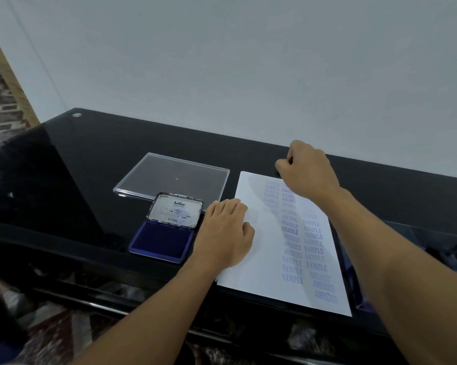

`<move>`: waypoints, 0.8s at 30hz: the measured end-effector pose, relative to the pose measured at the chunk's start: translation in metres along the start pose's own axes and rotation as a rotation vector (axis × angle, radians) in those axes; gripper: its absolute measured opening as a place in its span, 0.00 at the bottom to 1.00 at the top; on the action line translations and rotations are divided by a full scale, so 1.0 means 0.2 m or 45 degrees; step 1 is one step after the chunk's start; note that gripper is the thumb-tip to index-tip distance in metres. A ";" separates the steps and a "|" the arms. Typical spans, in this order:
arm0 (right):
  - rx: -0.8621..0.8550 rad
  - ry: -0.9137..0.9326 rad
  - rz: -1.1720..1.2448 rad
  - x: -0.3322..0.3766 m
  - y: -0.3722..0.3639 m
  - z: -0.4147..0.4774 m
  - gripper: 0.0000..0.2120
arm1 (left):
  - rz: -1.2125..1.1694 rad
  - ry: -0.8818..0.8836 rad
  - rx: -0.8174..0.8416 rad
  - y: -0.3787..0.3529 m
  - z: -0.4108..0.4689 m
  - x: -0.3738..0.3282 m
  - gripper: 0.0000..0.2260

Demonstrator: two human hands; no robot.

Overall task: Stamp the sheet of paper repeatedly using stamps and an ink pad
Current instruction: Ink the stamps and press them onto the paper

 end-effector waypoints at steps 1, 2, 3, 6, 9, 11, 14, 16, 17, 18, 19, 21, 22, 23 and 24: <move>-0.004 -0.005 0.007 -0.01 0.01 0.00 0.08 | 0.001 0.000 -0.001 0.00 0.00 0.00 0.17; -0.005 -0.006 0.007 -0.01 0.02 0.00 0.08 | 0.003 0.002 0.000 0.00 0.00 0.00 0.17; -0.007 -0.006 0.005 -0.01 0.02 0.00 0.08 | 0.006 0.005 0.001 0.00 0.00 0.00 0.17; 0.000 -0.009 0.006 -0.03 0.02 -0.01 0.08 | 0.002 0.010 0.008 0.00 0.00 0.00 0.17; 0.006 -0.013 0.002 -0.04 0.03 -0.02 0.07 | -0.010 0.012 0.006 0.01 0.00 0.00 0.17; 0.005 -0.008 -0.007 -0.04 0.04 -0.02 0.08 | -0.016 0.013 0.006 0.01 0.00 -0.01 0.17; 0.001 -0.009 0.005 -0.04 0.06 -0.01 0.08 | -0.034 0.021 0.006 0.01 0.00 0.00 0.17; -0.007 -0.003 0.013 -0.04 0.08 -0.02 0.09 | -0.060 0.028 0.011 0.01 0.01 0.00 0.17; -0.010 0.002 0.013 -0.04 0.09 -0.02 0.08 | -0.072 0.032 0.016 0.01 0.01 0.00 0.17; -0.013 0.006 0.014 -0.04 0.10 -0.02 0.08 | -0.082 0.037 0.022 0.01 0.01 0.00 0.18; -0.015 0.008 0.016 -0.04 0.10 -0.03 0.08 | -0.089 0.043 0.027 0.02 0.01 0.00 0.18; -0.022 0.009 0.013 -0.05 0.13 -0.04 0.08 | -0.095 0.052 0.032 0.02 0.01 -0.01 0.19; -0.026 0.009 0.010 -0.05 0.14 -0.05 0.08 | -0.098 0.056 0.036 0.02 0.00 -0.01 0.19; -0.028 0.008 0.005 -0.06 0.15 -0.06 0.08 | -0.101 0.062 0.040 0.02 0.00 -0.01 0.19; -0.028 0.005 0.004 -0.07 0.17 -0.07 0.08 | -0.104 0.067 0.045 0.02 0.00 -0.01 0.19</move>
Point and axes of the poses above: each hand's wrist, its own z-axis towards the middle knuckle, its own y-axis out of the back of the hand, x = y × z, the point moved 6 cm from there along z, towards the middle knuckle, and after that the axes turned 14 degrees about -z, right-handed, at the moved point
